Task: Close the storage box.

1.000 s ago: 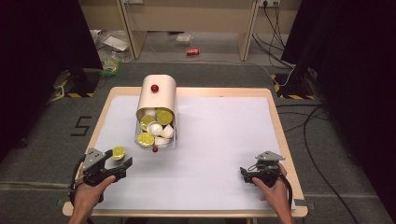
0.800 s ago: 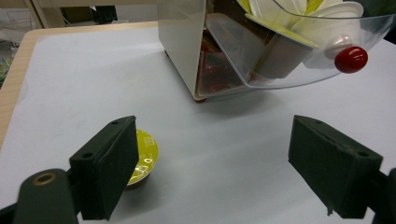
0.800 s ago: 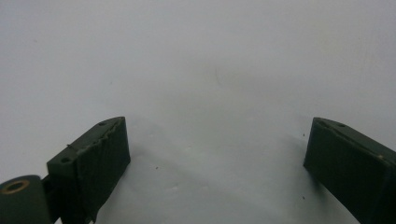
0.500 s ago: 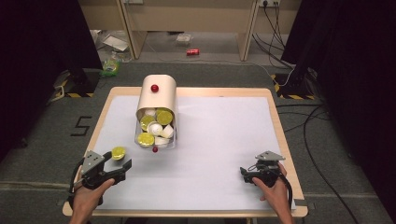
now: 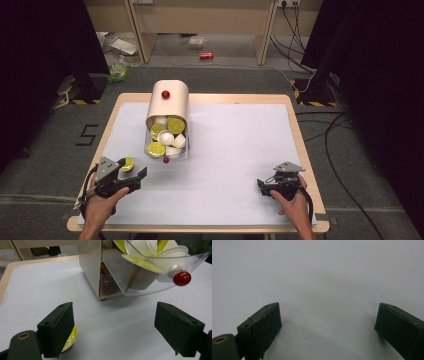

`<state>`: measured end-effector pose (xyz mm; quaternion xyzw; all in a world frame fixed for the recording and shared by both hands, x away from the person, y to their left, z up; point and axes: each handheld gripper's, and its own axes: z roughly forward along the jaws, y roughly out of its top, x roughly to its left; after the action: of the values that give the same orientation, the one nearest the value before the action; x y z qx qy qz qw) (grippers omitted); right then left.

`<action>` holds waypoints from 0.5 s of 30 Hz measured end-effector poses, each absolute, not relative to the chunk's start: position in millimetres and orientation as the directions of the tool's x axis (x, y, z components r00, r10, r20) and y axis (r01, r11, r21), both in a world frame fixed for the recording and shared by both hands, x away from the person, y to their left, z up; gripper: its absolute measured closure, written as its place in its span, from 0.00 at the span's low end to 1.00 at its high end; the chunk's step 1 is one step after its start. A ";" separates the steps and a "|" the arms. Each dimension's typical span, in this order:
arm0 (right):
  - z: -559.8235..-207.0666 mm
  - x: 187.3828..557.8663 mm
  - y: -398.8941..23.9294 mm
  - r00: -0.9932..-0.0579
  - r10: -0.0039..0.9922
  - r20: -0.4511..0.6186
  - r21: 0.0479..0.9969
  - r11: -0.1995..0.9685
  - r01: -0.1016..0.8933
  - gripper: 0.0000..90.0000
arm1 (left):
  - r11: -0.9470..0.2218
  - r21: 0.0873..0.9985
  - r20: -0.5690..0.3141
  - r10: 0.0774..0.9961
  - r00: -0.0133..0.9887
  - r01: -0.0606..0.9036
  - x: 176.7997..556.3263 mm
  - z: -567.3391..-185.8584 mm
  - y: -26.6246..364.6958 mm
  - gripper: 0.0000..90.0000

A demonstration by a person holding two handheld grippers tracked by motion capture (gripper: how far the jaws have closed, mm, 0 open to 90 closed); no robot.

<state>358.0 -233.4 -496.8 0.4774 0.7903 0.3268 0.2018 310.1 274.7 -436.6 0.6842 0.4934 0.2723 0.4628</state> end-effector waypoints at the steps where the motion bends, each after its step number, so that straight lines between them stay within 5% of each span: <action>1: -496.8 358.0 -233.3 -0.463 0.887 -0.007 0.709 0.330 0.623 0.08 | -0.086 0.905 -0.081 0.927 0.367 0.417 311.5 -434.8 273.5 0.18; 15: -496.9 357.9 -233.1 -0.462 0.887 -0.008 0.709 0.331 0.622 0.08 | -0.126 0.901 -0.035 0.933 0.358 0.416 332.1 -433.4 261.5 0.18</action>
<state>357.9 -233.1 -496.9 0.4775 0.7902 0.3265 0.2026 332.1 261.5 -433.4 0.6923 0.4873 0.2894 0.4467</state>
